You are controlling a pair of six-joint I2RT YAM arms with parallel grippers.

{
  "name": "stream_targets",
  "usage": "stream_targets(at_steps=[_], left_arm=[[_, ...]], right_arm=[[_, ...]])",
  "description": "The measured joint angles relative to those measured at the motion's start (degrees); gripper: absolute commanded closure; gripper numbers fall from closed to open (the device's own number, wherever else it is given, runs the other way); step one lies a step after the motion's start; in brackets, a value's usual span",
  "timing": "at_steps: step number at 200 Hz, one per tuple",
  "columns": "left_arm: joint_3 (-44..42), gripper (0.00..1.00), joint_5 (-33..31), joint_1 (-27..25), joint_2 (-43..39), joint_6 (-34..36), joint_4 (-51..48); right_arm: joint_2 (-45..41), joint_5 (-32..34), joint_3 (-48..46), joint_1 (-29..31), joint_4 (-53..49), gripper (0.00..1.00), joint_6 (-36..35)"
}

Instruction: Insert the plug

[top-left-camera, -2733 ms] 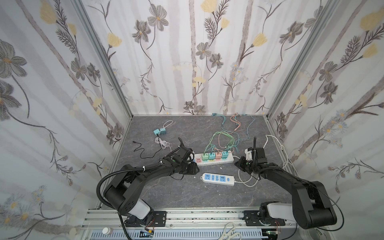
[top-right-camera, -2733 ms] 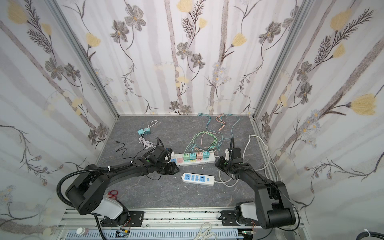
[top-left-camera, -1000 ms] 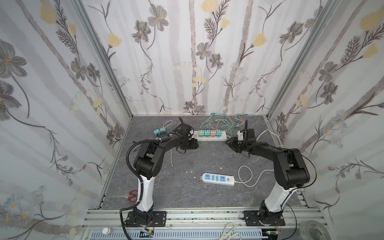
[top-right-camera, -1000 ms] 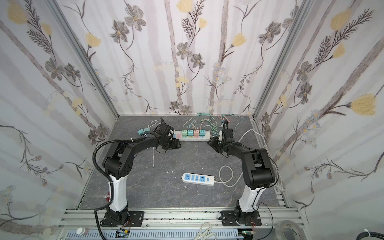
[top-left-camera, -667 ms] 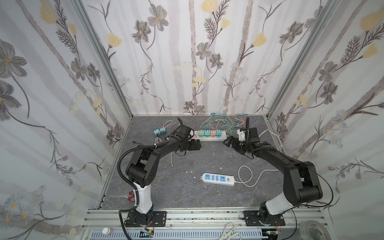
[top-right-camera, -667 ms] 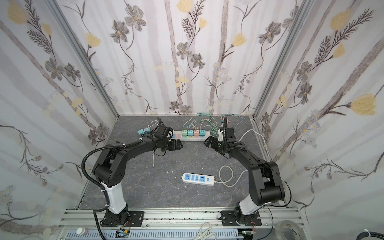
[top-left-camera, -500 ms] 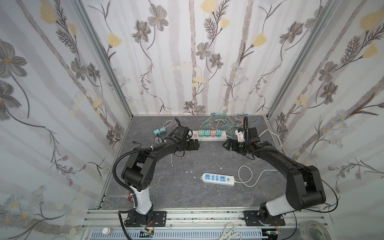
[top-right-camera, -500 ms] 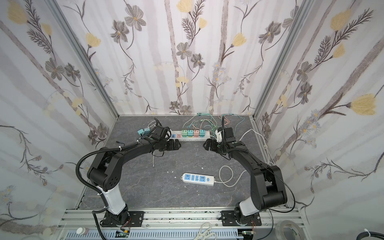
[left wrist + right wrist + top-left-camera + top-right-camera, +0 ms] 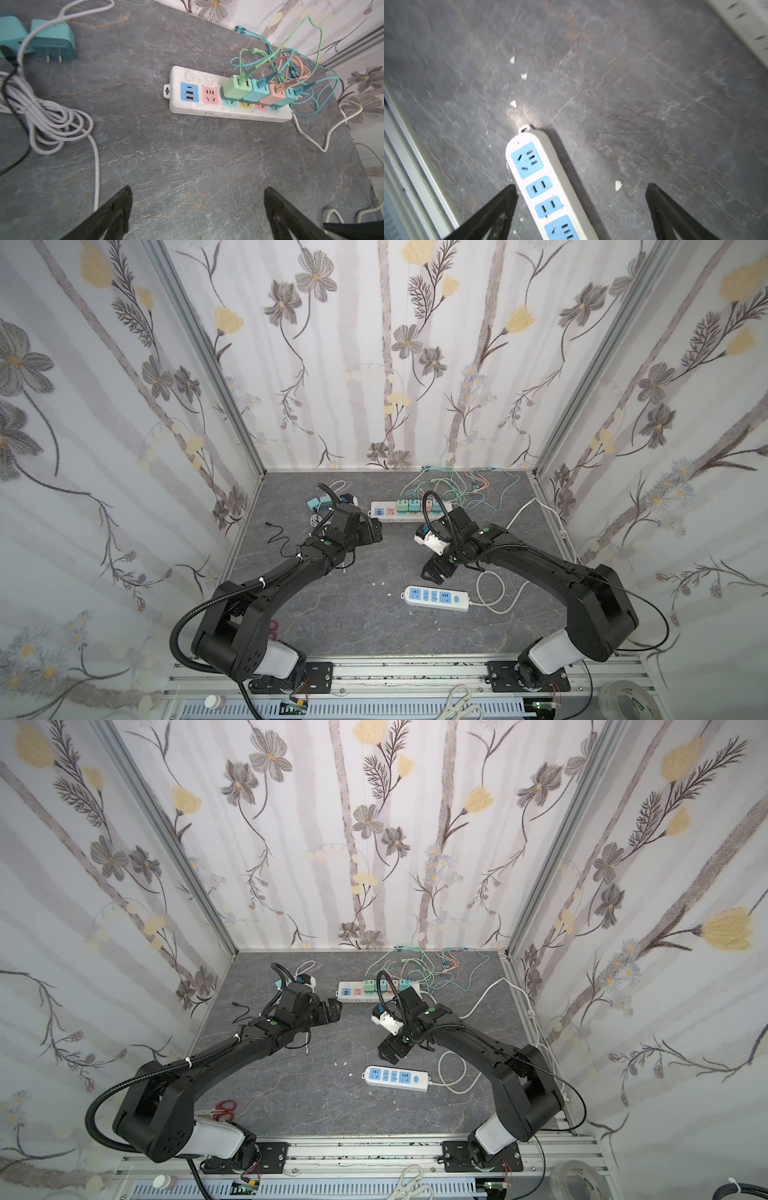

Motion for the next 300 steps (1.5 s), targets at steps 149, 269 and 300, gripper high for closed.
stream_targets(at_steps=[149,269,300], left_arm=[[-10.58,0.00,-14.38,2.23,-11.85,1.25,0.02],[-11.45,0.00,-36.63,3.13,-12.02,-8.70,-6.82],[-8.96,0.00,-41.05,3.17,-10.91,-13.33,-11.89]], right_arm=[[4.70,9.84,-2.47,7.21,-12.90,0.06,-15.45],[13.25,18.05,5.01,9.03,-10.27,0.64,-20.59],[18.01,18.47,13.09,9.38,-10.56,0.63,-24.15]])
